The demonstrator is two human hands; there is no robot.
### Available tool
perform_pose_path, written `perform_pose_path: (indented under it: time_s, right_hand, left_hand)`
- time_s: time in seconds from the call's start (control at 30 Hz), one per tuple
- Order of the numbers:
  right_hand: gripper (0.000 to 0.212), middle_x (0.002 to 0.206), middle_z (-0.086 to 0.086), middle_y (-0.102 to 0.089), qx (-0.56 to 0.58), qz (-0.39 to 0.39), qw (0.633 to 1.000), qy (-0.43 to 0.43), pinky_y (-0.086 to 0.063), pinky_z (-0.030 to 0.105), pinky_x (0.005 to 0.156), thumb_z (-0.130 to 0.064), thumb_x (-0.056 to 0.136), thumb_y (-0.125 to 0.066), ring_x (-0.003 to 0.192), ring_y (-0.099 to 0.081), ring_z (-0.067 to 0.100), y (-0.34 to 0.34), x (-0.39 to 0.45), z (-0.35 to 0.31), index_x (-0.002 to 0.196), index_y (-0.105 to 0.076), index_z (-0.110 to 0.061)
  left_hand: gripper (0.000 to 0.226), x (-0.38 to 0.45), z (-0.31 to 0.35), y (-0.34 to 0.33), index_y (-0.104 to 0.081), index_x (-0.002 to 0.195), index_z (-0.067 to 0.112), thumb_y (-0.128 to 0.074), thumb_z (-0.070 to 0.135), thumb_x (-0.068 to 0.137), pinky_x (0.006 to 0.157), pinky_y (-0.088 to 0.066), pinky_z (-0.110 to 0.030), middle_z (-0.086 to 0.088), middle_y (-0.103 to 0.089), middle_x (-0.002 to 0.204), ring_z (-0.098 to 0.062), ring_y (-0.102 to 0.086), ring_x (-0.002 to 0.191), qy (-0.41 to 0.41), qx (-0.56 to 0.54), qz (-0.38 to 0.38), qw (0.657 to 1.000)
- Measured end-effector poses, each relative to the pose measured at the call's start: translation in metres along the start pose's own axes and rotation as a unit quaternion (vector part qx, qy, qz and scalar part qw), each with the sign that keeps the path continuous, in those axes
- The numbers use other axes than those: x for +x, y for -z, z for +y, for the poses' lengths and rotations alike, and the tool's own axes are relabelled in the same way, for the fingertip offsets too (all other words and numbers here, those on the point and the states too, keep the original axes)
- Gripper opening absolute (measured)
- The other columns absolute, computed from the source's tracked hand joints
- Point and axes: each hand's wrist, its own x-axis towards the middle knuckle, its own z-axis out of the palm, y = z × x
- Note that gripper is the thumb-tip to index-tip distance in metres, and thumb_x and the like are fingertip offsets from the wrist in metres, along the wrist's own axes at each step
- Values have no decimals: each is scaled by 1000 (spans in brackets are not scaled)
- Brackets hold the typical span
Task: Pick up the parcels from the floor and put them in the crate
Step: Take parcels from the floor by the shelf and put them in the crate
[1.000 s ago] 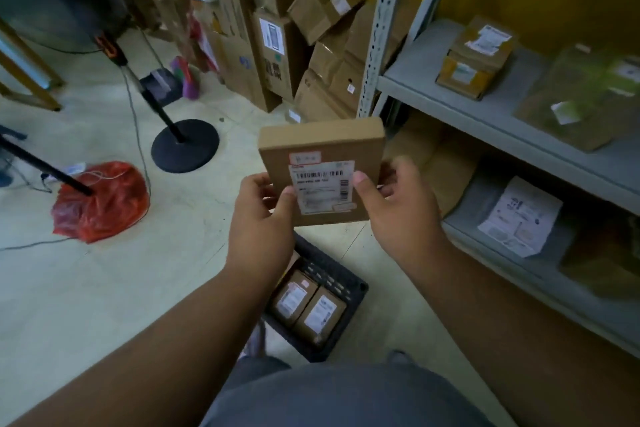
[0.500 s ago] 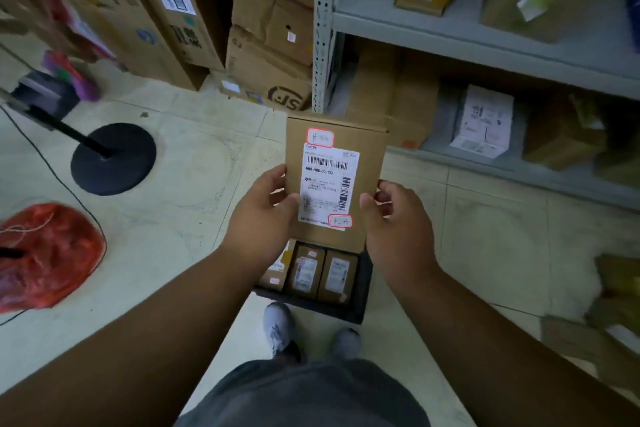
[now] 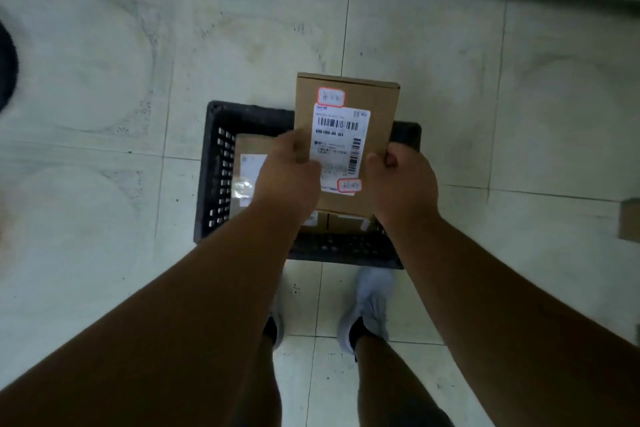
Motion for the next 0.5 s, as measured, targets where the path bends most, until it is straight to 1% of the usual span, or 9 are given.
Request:
perform_pose_path:
  time_s: [0.07,0.13,0.2,0.23,0.33,0.4,0.43,0.5]
  right_hand:
    - [25,72,-11,-58,-10,-15,999,-41,-36,4,39,-25,99,-50,60,-57,1,-40,20,43,76,-55,-15]
    - [24,82,-6,-66,-14,-39,996,-79,-39,6,38,-29,99,-47,62,-60,5,-79,39,77,87,-61,-14]
    - [27,92,0,-70,-29,-67,992,-103,-53,18,47,-32,99,-46,65,-62,7,-114,57,105,98,-65,-12]
    - [29,94,3,-69,-38,-80,990,-112,-58,25,54,-34,99,-47,68,-64,11,-130,66,117,101,-66,-12]
    - [39,105,6,-70,-20,-118,982,-143,-62,37,72,-44,94,-51,83,-69,20,-169,84,139,112,-66,-13]
    - [44,110,6,-71,-3,-137,977,-162,-62,38,77,-48,91,-53,87,-69,21,-190,94,148,117,-65,-14]
    - [41,108,6,-70,-11,-147,976,-163,-61,36,77,-47,93,-54,85,-68,20,-198,97,150,115,-65,-14]
    - [40,105,8,-69,-38,-175,972,-152,-58,35,79,-46,95,-54,87,-66,22,-211,105,152,110,-66,-11]
  left_hand:
    - [47,35,-45,-17,-47,141,26,-49,8,98,63,-48,-12,7,-62,125,-11,-60,100,23,29,-21,999]
    - [47,66,-87,-28,-47,142,26,-49,8,98,63,-50,-16,2,-61,130,-15,-61,100,32,60,-42,997]
    - [43,94,-125,-37,-49,139,25,-49,9,99,61,-53,-16,4,-62,127,-18,-63,103,43,94,-70,992]
    - [42,107,-142,-41,-51,137,25,-51,9,98,64,-53,-16,3,-63,127,-18,-62,106,52,103,-84,990]
    - [41,142,-185,-50,-54,133,23,-58,15,93,86,-53,-28,5,-60,129,-17,-58,115,62,159,-111,979]
    - [50,158,-205,-55,-46,140,18,-58,21,92,97,-49,-33,2,-49,139,-19,-51,124,63,232,-124,963]
    - [52,163,-214,-57,-40,143,14,-56,22,93,99,-46,-34,-2,-41,143,-21,-47,126,69,281,-131,948]
    - [54,169,-224,-61,-35,144,7,-53,23,96,106,-41,-43,-13,-28,150,-35,-42,131,66,387,-135,910]
